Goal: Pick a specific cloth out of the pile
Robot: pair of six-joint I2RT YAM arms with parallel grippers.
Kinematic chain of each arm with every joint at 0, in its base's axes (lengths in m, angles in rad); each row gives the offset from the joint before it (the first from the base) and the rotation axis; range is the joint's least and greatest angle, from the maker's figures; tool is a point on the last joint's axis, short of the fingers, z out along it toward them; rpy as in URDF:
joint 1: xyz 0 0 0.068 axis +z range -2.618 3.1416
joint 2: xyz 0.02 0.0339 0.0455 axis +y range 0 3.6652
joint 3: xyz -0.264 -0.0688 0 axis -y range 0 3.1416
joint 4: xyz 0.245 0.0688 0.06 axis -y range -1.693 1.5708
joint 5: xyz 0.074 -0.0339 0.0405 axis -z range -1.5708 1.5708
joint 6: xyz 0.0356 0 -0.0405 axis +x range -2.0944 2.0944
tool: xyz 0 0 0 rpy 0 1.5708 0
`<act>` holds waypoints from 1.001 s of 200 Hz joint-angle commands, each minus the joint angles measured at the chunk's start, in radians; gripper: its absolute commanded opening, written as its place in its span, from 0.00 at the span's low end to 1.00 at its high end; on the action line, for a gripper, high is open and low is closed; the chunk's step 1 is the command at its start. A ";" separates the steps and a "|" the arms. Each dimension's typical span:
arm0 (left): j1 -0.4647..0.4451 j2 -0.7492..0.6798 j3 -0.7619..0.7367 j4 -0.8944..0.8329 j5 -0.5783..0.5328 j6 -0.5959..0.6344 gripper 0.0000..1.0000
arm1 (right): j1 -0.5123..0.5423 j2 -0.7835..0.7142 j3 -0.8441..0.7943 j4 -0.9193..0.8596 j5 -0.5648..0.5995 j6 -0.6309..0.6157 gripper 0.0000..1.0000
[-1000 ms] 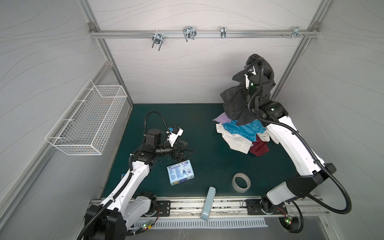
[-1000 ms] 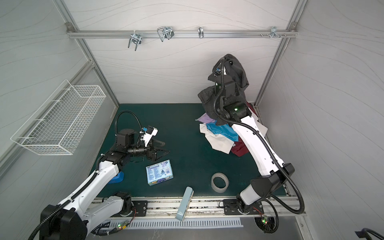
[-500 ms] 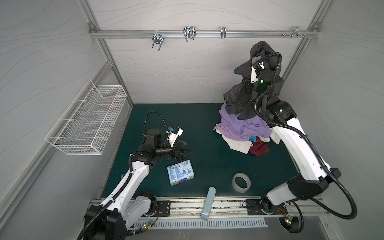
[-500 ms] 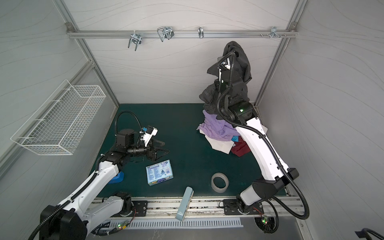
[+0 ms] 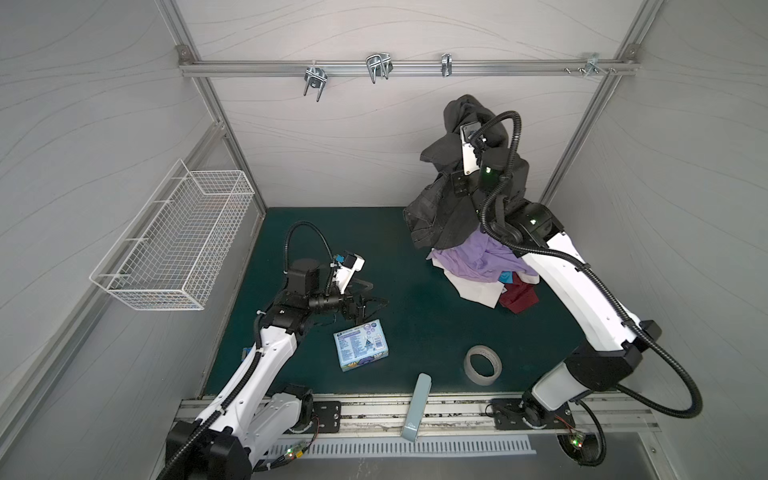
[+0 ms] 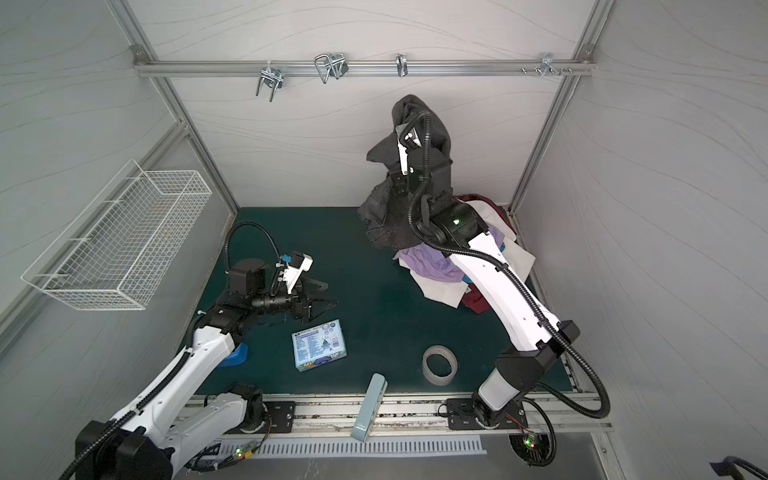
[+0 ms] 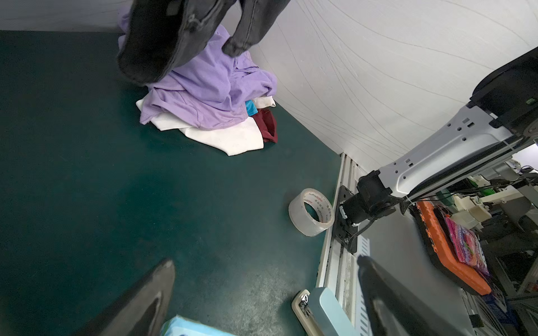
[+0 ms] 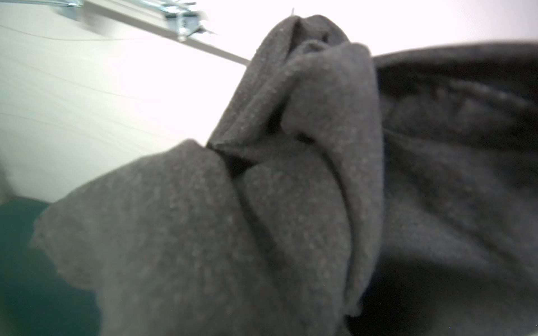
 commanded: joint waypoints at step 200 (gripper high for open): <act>-0.004 -0.014 0.005 0.004 -0.005 0.017 0.99 | 0.038 0.466 -0.055 0.354 -0.883 0.455 0.00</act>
